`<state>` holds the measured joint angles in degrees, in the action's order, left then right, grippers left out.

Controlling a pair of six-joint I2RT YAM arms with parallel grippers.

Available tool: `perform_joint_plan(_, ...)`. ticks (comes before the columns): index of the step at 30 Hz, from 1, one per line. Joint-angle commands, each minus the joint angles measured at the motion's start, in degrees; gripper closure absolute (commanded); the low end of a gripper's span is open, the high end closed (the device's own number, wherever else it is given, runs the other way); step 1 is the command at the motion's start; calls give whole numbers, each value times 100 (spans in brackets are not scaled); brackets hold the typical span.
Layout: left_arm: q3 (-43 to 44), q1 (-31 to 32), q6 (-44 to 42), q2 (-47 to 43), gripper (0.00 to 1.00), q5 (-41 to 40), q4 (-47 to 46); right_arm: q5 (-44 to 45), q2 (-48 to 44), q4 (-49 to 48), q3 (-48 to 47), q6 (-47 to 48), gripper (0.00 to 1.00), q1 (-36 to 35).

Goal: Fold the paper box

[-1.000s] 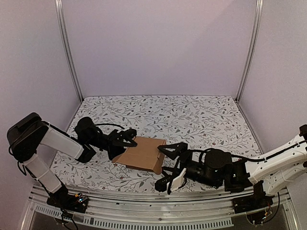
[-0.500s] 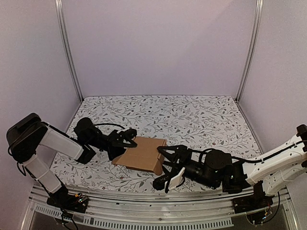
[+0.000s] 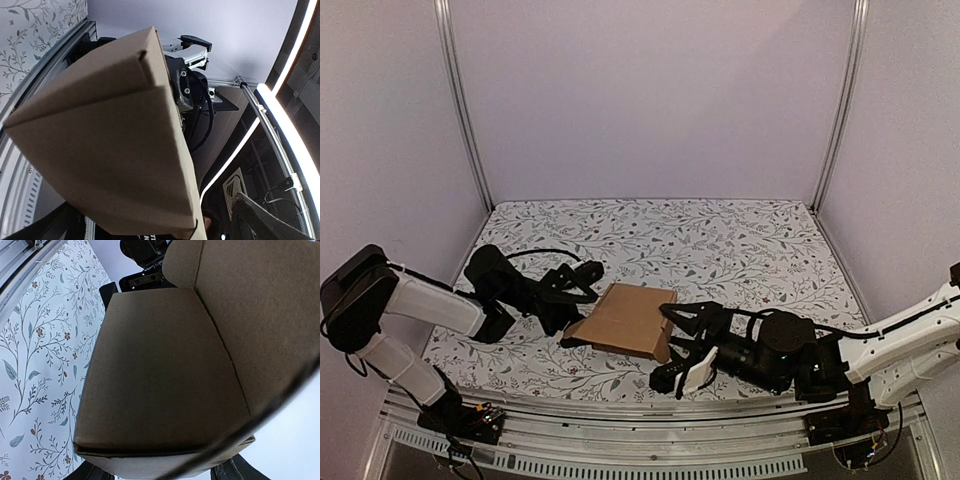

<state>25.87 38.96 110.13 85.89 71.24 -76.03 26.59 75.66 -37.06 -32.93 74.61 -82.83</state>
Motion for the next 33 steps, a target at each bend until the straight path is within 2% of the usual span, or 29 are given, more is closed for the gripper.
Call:
perform_joint_plan(1,36,37,-472,-102,1,-163,-899,257,-473,792,117,-594,53,-3)
perform_joint_plan(6,74,-26,-864,-127,1,-375,-711,259,-1111,1937,94,-1512,53,101)
perform_joint_plan(9,106,-38,-1972,-469,0,-534,620,66,-1586,2708,66,-2504,53,340)
perform_joint_plan(11,287,-30,-3235,-916,0,-687,2358,-293,-1867,3268,41,-3268,53,574)
perform_joint_plan(13,918,22,-5126,-1459,0,-1147,5068,-652,-2135,3583,57,-3790,53,846)
perform_joint_plan(14,1353,92,-6198,-1690,0,-1642,6709,-822,-2241,3684,59,-4127,53,995)
perform_joint_plan(15,1725,199,-6992,-1873,0,-2213,7961,-1036,-2306,3828,64,-4329,52,1147)
perform_joint_plan(17,2119,306,-7672,-2082,0,-2983,9118,-1524,-2409,3915,87,-4771,52,1453)
perform_joint_plan(21,2124,321,-7972,-2461,1,-4101,9077,-2407,-2197,3891,64,-5485,53,1944)
perform_joint_plan(25,1880,349,-8283,-2652,0,-4315,8346,-3507,-1630,3869,-109,-5732,54,2377)
perform_joint_plan(29,2153,476,-8886,-2251,0,-4067,8529,-4554,-968,3791,-369,-5690,56,2723)
perform_joint_plan(32,2253,842,-9331,-1951,1,-4849,8664,-4950,-361,3536,-548,-5545,58,2891)
perform_joint_plan(33,2233,864,-9347,-1853,0,-4848,8607,-5055,-214,3430,-594,-5518,58,2949)
